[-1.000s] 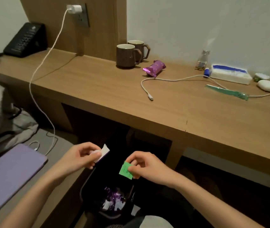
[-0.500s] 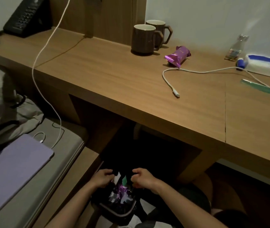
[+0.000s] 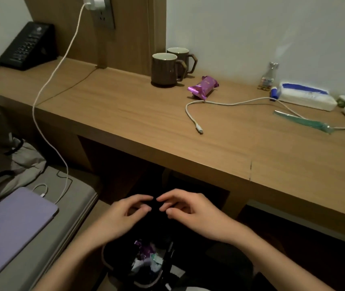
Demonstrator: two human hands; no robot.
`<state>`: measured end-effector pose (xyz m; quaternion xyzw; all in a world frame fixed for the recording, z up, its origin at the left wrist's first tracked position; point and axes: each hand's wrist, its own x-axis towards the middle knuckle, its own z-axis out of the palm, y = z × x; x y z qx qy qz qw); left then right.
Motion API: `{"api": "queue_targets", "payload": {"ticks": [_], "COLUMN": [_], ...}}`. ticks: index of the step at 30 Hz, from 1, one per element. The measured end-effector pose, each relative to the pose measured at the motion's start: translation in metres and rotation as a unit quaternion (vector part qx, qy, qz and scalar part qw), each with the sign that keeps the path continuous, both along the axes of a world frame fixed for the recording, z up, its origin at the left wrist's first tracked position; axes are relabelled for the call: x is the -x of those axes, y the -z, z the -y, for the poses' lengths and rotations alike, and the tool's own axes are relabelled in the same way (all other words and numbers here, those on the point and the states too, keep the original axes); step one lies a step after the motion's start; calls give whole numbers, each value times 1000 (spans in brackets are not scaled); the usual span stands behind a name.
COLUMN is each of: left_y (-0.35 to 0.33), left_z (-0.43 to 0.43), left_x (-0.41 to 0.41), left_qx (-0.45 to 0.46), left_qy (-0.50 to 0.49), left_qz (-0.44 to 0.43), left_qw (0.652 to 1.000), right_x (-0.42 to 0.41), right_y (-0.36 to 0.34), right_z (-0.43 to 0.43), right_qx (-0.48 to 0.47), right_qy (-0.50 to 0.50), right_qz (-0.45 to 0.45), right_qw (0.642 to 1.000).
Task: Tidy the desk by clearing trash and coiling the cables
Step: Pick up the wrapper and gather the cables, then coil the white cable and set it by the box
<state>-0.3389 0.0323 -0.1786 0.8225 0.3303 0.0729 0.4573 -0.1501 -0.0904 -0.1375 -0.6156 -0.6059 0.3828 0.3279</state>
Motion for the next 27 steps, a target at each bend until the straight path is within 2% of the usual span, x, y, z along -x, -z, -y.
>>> {"api": "queue_targets", "payload": {"ticks": [6, 14, 17, 22, 25, 27], "left_y": [-105, -171, -174, -167, -161, -158], "left_z": [29, 44, 45, 49, 53, 58], "left_x": [-24, -121, -167, -241, -282, -308], "left_qx": [-39, -119, -156, -165, -165, -165], "left_qy": [24, 89, 108, 142, 159, 168], "left_qz": [150, 210, 212, 207, 204, 201], "left_qw": [988, 966, 959, 954, 952, 951], "right_x": [-35, -128, -171, -239, -276, -295], "right_y": [-89, -122, -121, -110, -95, -87], "right_z": [37, 69, 89, 138, 163, 175], "right_qx": [-119, -206, -208, -179, -152, -115], "right_qy": [49, 203, 292, 458, 519, 540], "right_qz": [5, 125, 172, 233, 294, 322], "right_qw": [992, 949, 917, 839, 788, 769]}}
